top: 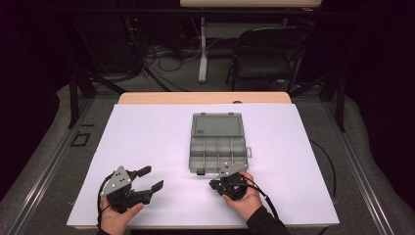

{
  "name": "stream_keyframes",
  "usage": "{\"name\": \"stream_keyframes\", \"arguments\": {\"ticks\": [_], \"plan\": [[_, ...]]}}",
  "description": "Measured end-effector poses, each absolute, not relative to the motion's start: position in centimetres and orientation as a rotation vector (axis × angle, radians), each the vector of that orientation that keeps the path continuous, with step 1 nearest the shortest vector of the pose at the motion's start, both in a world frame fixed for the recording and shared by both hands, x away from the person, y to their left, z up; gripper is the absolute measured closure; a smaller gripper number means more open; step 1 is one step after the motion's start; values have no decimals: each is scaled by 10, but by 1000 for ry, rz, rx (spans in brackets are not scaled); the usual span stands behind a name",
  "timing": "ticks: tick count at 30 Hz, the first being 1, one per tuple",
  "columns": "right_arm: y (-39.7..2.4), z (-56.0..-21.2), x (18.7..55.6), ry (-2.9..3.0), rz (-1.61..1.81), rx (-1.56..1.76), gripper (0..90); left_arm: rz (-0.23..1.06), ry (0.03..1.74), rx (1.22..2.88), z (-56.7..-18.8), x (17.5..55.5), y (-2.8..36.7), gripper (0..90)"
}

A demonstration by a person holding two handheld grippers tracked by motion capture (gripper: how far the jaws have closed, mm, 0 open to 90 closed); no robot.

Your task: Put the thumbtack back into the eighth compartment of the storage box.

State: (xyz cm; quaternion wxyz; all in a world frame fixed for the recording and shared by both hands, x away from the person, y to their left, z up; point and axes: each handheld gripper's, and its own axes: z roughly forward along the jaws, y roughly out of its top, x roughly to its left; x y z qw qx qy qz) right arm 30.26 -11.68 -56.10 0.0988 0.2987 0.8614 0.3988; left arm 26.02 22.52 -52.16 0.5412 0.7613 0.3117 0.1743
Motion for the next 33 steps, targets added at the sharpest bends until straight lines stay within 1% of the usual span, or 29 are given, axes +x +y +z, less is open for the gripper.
{"name": "stream_keyframes", "arguments": {"ticks": [18, 33], "plan": [[-125, -544, 300, 2497, 1247, 888, 861, 410, 738, 1813, -522, 261, 225, 309], [-153, -518, 303, 2397, 1277, 969, 861, 412, 747, 1812, -523, 261, 225, 309]]}}
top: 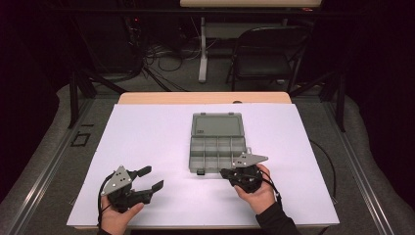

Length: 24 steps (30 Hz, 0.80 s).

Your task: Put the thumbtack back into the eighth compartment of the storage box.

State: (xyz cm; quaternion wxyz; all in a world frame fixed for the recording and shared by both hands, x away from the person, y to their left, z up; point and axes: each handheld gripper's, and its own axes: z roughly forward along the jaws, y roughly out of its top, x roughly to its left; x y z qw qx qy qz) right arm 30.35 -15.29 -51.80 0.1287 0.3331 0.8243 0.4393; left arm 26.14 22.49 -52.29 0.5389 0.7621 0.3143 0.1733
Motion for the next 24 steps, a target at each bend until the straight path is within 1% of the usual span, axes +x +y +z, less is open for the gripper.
{"name": "stream_keyframes", "arguments": {"ticks": [15, 24], "plan": [[-176, -507, 316, 2281, 1234, 1043, 861, 411, 760, 1818, -524, 263, 226, 309], [-184, -510, 324, 2240, 1195, 1093, 861, 411, 762, 1816, -525, 264, 226, 309]]}}
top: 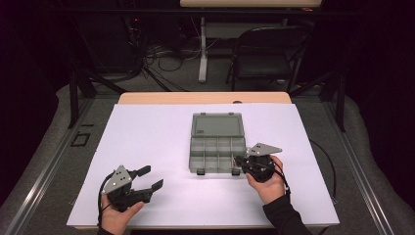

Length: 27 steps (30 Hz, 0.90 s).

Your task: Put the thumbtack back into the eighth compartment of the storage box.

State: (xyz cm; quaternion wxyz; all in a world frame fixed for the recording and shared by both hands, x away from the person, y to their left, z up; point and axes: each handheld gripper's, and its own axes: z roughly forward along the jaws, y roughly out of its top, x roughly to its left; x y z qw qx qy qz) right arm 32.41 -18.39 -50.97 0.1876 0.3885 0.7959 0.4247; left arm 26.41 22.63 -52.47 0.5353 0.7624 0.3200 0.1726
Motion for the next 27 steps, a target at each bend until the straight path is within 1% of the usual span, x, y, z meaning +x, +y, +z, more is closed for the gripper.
{"name": "stream_keyframes", "arguments": {"ticks": [27], "plan": [[-186, -533, 344, 2232, 1089, 1185, 860, 410, 758, 1820, -525, 263, 226, 309]]}}
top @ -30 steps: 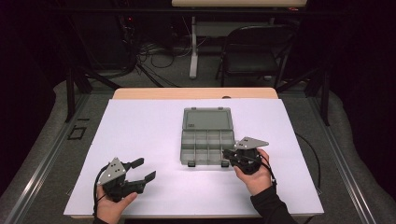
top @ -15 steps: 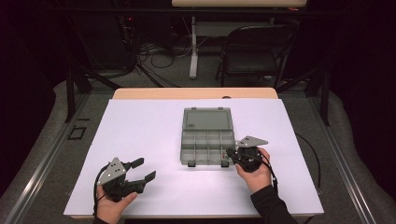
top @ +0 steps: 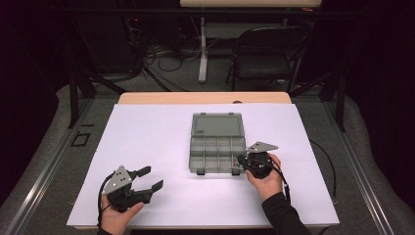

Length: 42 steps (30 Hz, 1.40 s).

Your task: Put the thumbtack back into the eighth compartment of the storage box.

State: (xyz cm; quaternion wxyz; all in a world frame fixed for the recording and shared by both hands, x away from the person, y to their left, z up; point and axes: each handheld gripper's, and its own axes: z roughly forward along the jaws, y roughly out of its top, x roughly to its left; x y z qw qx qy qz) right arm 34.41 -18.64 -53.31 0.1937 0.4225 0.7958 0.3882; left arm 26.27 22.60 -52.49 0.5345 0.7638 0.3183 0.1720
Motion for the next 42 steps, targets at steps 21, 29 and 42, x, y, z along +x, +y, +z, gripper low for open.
{"name": "stream_keyframes", "arguments": {"ticks": [21, 29, 42], "plan": [[-184, -538, 347, 2227, 1050, 1183, 806, 415, 759, 1819, -525, 262, 226, 309], [-187, -531, 341, 2186, 1073, 1187, 639, 413, 759, 1820, -525, 262, 225, 309], [-182, -514, 314, 2181, 1138, 1097, 382, 413, 757, 1810, -523, 262, 227, 309]]}}
